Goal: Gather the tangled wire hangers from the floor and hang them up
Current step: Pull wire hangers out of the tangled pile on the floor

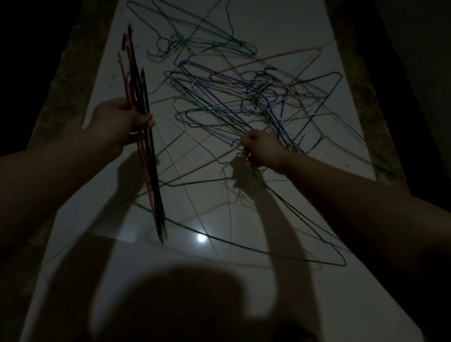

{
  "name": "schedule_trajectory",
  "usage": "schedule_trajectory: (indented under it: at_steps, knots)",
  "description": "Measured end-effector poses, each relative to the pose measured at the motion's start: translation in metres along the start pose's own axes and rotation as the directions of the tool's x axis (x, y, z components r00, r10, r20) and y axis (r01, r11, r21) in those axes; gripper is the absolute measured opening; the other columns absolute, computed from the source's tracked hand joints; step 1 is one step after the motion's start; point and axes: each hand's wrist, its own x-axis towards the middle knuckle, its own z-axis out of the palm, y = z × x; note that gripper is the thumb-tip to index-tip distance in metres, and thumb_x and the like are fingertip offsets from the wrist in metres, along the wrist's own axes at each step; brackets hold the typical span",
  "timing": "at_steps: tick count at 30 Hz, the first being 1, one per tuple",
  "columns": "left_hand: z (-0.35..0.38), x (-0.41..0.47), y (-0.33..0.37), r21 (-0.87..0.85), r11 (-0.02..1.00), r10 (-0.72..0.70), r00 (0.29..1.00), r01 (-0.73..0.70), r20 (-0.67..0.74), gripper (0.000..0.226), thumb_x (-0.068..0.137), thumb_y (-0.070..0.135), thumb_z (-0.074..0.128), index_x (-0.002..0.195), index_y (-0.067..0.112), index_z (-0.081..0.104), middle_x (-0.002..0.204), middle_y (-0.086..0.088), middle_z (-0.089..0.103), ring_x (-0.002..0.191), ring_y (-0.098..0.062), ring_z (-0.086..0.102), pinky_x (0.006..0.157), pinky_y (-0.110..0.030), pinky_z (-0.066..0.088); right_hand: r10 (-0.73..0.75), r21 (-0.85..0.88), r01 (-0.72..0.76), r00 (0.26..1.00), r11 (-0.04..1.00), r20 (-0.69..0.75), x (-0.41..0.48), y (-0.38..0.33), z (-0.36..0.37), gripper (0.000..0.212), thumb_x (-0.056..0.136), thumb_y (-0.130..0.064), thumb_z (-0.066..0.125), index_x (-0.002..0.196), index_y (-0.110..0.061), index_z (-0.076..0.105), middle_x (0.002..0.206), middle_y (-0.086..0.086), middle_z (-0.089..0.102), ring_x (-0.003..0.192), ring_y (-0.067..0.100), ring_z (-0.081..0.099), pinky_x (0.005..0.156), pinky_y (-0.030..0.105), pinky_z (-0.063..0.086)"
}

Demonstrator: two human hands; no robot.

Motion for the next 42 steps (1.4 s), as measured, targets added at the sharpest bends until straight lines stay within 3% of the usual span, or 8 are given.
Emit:
schedule_trajectory:
  at_steps: [4,9,12,20,27,30,35,42]
  knots:
    - [-0.005,0.005,-0.002,0.022,1.000,0.018,1.000,-0.018,0.001,0.024,0.089,-0.003,0.054,0.079,0.019,0.054,0.080,0.001,0.061,0.064,-0.003,0.064,0.062,-0.021,0.053,-0.032,-0.132,0.017,0.993,0.991,-0.110,0.007,-0.004,0.003,0.014,0.100,-0.016,0.040,0.093,-0.007,0.049,0.078,0.008,0.051,0.070,0.021,0.048,0.065,0.031,0.041]
    - [-0.010,0.012,-0.007,0.006,1.000,0.001,1.000,-0.001,-0.008,0.023,0.088,-0.005,0.055,0.079,0.016,0.056,0.080,-0.003,0.061,0.055,-0.001,0.065,0.054,-0.017,0.055,0.017,0.078,-0.005,0.988,0.997,-0.155,0.006,-0.018,-0.012,0.022,0.101,-0.018,0.040,0.084,-0.007,0.046,0.059,0.003,0.037,0.048,0.015,0.032,0.048,0.025,0.025]
    - [-0.005,0.013,-0.006,-0.045,0.999,-0.005,1.000,0.003,-0.027,0.024,0.088,-0.006,0.055,0.078,0.015,0.055,0.062,0.005,0.066,0.051,0.001,0.064,0.051,-0.016,0.054,0.007,0.101,0.009,0.987,0.995,-0.162,0.003,-0.034,-0.019,0.030,0.101,-0.017,0.042,0.071,-0.010,0.042,0.055,0.003,0.032,0.040,0.013,0.029,0.044,0.020,0.025]
    - [0.006,0.021,0.000,-0.080,0.997,0.007,1.000,-0.006,0.009,0.024,0.086,-0.007,0.057,0.074,0.014,0.051,0.048,0.010,0.063,0.049,0.001,0.063,0.053,-0.020,0.052,0.023,0.180,0.013,0.980,0.984,-0.200,-0.012,-0.065,-0.033,0.018,0.101,-0.017,0.042,0.089,-0.006,0.050,0.055,0.004,0.035,0.031,0.007,0.030,0.037,0.014,0.022]
    - [0.014,0.024,-0.005,-0.085,0.996,0.005,1.000,-0.004,0.014,0.023,0.086,-0.004,0.058,0.077,0.017,0.055,0.077,-0.003,0.061,0.053,0.001,0.064,0.061,-0.019,0.054,-0.031,0.086,0.051,0.974,0.995,-0.225,-0.017,-0.069,-0.006,0.016,0.099,-0.020,0.044,0.096,-0.007,0.052,0.068,0.003,0.047,0.057,0.016,0.043,0.053,0.026,0.033]
    - [0.014,0.025,-0.004,-0.104,0.995,-0.002,1.000,0.004,0.019,0.023,0.086,-0.005,0.058,0.077,0.016,0.055,0.078,-0.003,0.061,0.052,0.002,0.064,0.061,-0.019,0.054,-0.072,0.041,0.096,0.915,0.994,-0.397,-0.005,-0.075,-0.008,0.021,0.100,-0.019,0.042,0.103,-0.003,0.056,0.082,0.006,0.054,0.073,0.022,0.053,0.066,0.032,0.044]
    - [0.002,0.027,-0.009,-0.080,0.997,-0.003,1.000,0.003,-0.001,0.023,0.086,-0.005,0.058,0.077,0.017,0.055,0.080,-0.004,0.061,0.054,0.002,0.064,0.064,-0.021,0.053,0.129,0.243,0.031,0.777,0.969,-0.616,0.032,-0.057,-0.035,0.024,0.101,-0.022,0.037,0.103,-0.008,0.056,0.089,0.011,0.054,0.072,0.021,0.050,0.069,0.030,0.039]
    - [-0.014,0.029,-0.015,-0.063,0.998,-0.026,0.998,0.023,-0.060,0.024,0.088,-0.005,0.055,0.077,0.016,0.052,0.079,-0.002,0.058,0.051,0.005,0.062,0.054,-0.015,0.051,0.154,0.324,0.076,0.763,0.943,-0.627,0.043,-0.041,-0.041,0.040,0.099,-0.041,0.040,0.120,-0.008,0.050,0.098,0.002,0.051,0.089,0.018,0.048,0.076,0.026,0.035]
